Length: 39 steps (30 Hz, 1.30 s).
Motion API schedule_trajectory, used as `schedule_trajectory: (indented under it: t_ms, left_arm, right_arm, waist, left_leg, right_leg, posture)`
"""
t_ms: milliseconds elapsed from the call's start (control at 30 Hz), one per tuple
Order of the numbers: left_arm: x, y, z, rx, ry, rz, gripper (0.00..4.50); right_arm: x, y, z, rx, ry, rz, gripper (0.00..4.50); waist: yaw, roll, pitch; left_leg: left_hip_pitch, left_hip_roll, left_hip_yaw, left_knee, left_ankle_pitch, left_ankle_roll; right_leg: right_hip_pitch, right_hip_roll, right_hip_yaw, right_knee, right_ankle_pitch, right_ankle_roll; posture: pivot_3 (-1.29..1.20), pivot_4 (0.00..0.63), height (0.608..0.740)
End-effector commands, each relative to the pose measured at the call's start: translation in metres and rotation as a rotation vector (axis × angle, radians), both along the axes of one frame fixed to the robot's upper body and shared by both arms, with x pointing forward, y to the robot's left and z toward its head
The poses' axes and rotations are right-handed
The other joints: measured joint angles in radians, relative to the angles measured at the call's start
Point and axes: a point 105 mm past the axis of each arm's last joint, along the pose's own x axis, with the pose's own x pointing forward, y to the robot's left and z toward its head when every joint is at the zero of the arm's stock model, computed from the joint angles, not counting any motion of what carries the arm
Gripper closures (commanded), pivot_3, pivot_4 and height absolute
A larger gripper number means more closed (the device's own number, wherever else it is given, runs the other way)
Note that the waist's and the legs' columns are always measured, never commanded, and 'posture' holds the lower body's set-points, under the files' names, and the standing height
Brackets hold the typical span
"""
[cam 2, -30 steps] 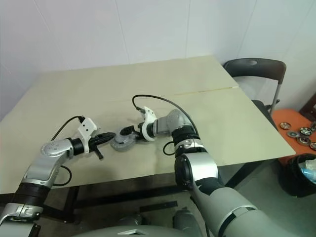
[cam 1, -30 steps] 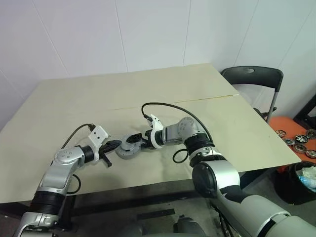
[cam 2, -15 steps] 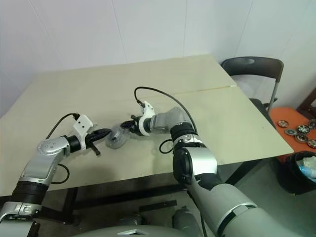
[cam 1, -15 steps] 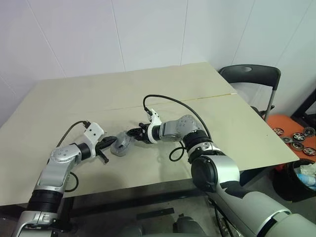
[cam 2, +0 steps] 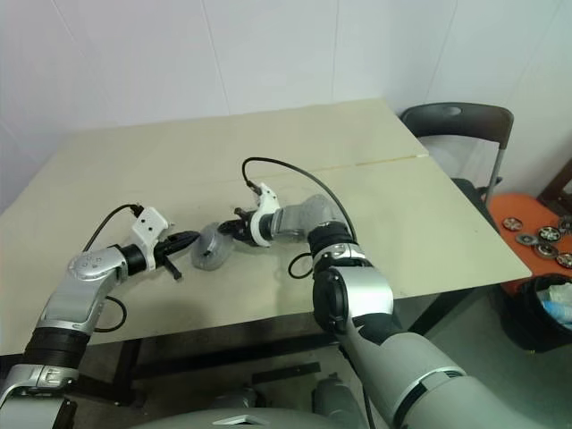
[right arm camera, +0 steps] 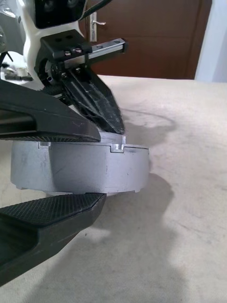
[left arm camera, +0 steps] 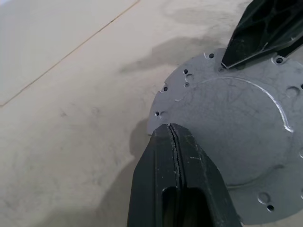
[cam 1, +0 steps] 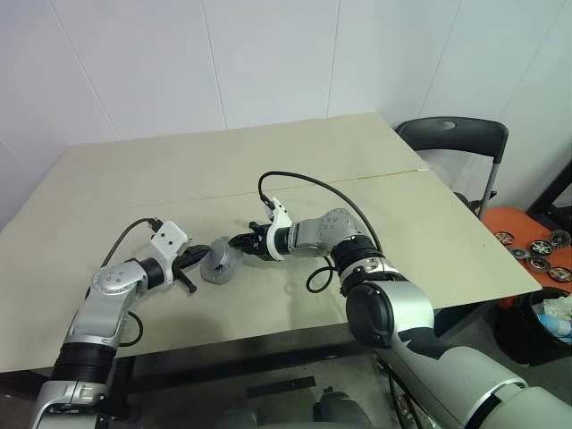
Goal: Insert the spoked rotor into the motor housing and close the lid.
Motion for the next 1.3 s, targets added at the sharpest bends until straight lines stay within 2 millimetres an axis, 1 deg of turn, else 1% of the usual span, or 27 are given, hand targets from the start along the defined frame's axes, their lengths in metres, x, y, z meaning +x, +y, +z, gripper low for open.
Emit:
schedule_trajectory:
  t_ms: [33,167,233,300,333,433,567,667,800,833,900,933,1033,1067,1167,1233,1300]
  left_arm:
    - [0.007,0.001,-0.010,0.011,-0.016,0.065,4.50]
    - [0.020,0.009,0.008,-0.085,-0.089,0.169,4.50]
    - [0.022,0.012,0.014,-0.144,-0.100,0.209,4.50]
    - [0.022,0.014,0.016,-0.188,-0.100,0.237,4.50]
    - [0.022,0.014,0.017,-0.212,-0.098,0.250,4.50]
    - [0.021,0.019,0.019,-0.277,-0.091,0.296,4.50]
    - [0.020,0.029,0.026,-0.357,-0.093,0.360,4.50]
    - [0.016,0.037,0.033,-0.435,-0.090,0.390,3.91]
    - [0.003,0.040,0.043,-0.546,-0.063,0.373,2.54]
    - [0.000,0.041,0.047,-0.586,-0.060,0.374,2.26]
    - [-0.006,0.045,0.053,-0.683,-0.061,0.393,1.50]
    - [-0.008,0.047,0.055,-0.726,-0.060,0.402,1.20]
    - [-0.014,0.048,0.055,-0.845,-0.025,0.440,0.17]
    - [-0.015,0.046,0.054,-0.889,-0.007,0.449,0.04]
    - [-0.017,0.041,0.047,-1.046,0.071,0.504,0.04]
    - [-0.015,0.033,0.044,-1.188,0.136,0.518,0.04]
    - [-0.013,0.024,0.042,-1.280,0.191,0.519,0.04]
  right_arm:
    - [-0.024,0.051,0.030,0.168,-0.026,0.139,3.32]
    - [-0.025,0.051,0.028,0.156,-0.033,0.150,3.32]
    - [-0.025,0.051,0.028,0.169,-0.034,0.150,3.32]
    - [-0.024,0.051,0.030,0.193,-0.035,0.140,3.32]
    - [-0.022,0.050,0.032,0.206,-0.036,0.128,3.32]
    - [-0.014,0.046,0.035,0.249,-0.029,0.074,3.32]
    - [-0.008,0.041,0.034,0.270,-0.034,0.025,3.32]
    - [-0.002,0.038,0.035,0.289,-0.041,-0.012,3.32]
    - [0.008,0.033,0.048,0.348,-0.083,-0.051,3.32]
    - [0.010,0.031,0.053,0.364,-0.097,-0.059,3.32]
    - [0.014,0.028,0.060,0.394,-0.117,-0.072,3.32]
    - [0.016,0.027,0.063,0.408,-0.125,-0.077,3.32]
    - [0.020,0.025,0.071,0.443,-0.150,-0.085,3.32]
    - [0.020,0.025,0.074,0.451,-0.157,-0.085,3.32]
    - [0.020,0.026,0.079,0.473,-0.168,-0.081,3.32]
    - [0.020,0.027,0.078,0.476,-0.170,-0.078,3.32]
    - [0.018,0.029,0.076,0.472,-0.170,-0.071,3.32]
  waist:
    - [-0.001,-0.001,0.001]
    - [-0.004,-0.004,0.001]
    - [-0.010,-0.005,0.001]
    - [-0.013,-0.009,0.001]
    - [-0.014,-0.010,0.001]
    - [-0.014,-0.010,0.001]
    - [-0.013,-0.011,0.002]
    - [-0.014,-0.011,0.002]
    - [-0.015,-0.011,0.002]
    - [-0.015,-0.012,0.002]
    - [-0.015,-0.012,0.002]
    - [-0.015,-0.012,0.002]
    - [-0.014,-0.012,0.002]
    - [-0.014,-0.012,0.002]
    - [-0.012,-0.013,0.002]
    - [-0.011,-0.013,0.002]
    - [-0.010,-0.015,0.003]
  left_leg:
    - [0.000,0.000,0.000,0.000,0.000,0.000]
    - [-0.004,0.000,0.000,0.000,0.000,0.000]
    - [-0.009,0.000,-0.001,0.001,0.000,0.000]
    - [-0.020,-0.002,0.000,0.004,0.001,0.000]
    - [-0.021,-0.002,0.000,0.004,0.001,-0.001]
    - [-0.023,-0.002,0.000,0.005,0.001,-0.001]
    - [-0.023,-0.002,0.000,0.005,0.001,-0.002]
    - [-0.023,-0.003,0.000,0.006,0.001,-0.002]
    - [-0.023,-0.003,0.000,0.006,0.001,-0.002]
    - [-0.023,-0.003,0.000,0.006,0.001,-0.002]
    - [-0.023,-0.003,0.000,0.006,0.001,-0.002]
    - [-0.023,-0.003,0.000,0.007,0.001,-0.002]
    - [-0.023,-0.003,0.000,0.008,0.001,-0.002]
    - [-0.023,-0.003,-0.001,0.009,0.001,-0.002]
    - [-0.023,-0.003,-0.001,0.011,0.001,-0.002]
    - [-0.023,-0.003,-0.002,0.014,0.001,-0.001]
    - [-0.023,-0.003,-0.002,0.017,0.001,-0.001]
  right_leg:
    - [0.000,0.000,0.000,0.000,0.000,0.000]
    - [-0.002,0.000,0.000,0.000,0.000,0.000]
    - [-0.006,0.000,0.000,0.001,0.001,0.000]
    - [-0.018,-0.001,0.000,0.005,0.001,0.000]
    - [-0.020,-0.002,0.001,0.008,0.001,0.000]
    - [-0.024,-0.002,0.001,0.010,0.001,0.000]
    - [-0.024,-0.002,0.001,0.012,0.001,0.000]
    - [-0.023,-0.002,0.001,0.012,0.001,0.000]
    - [-0.023,-0.002,0.001,0.012,0.001,0.000]
    - [-0.023,-0.002,0.001,0.012,0.001,0.000]
    - [-0.023,-0.002,0.001,0.012,0.001,0.000]
    - [-0.023,-0.002,0.001,0.012,0.001,0.000]
    - [-0.022,-0.002,0.001,0.013,0.001,0.000]
    - [-0.022,-0.002,0.000,0.013,0.001,0.000]
    - [-0.020,-0.002,0.000,0.013,0.001,0.000]
    - [-0.019,-0.001,0.000,0.013,0.001,0.000]
    - [-0.018,-0.001,0.000,0.014,0.002,0.000]
  posture:
    - [0.00,0.000,0.740]
    - [0.00,0.000,0.740]
    - [0.00,0.000,0.740]
    - [0.00,0.000,0.740]
    - [0.00,0.000,0.740]
    - [0.00,0.000,0.740]
    - [0.00,0.000,0.740]
    - [0.00,0.000,0.740]
    - [0.00,0.000,0.740]
    - [0.00,0.000,0.740]
    - [0.00,0.000,0.740]
    - [0.00,0.000,0.740]
    - [0.00,0.000,0.740]
    - [0.00,0.000,0.740]
    - [0.00,0.000,0.740]
    - [0.00,0.000,0.740]
    - [0.00,0.000,0.740]
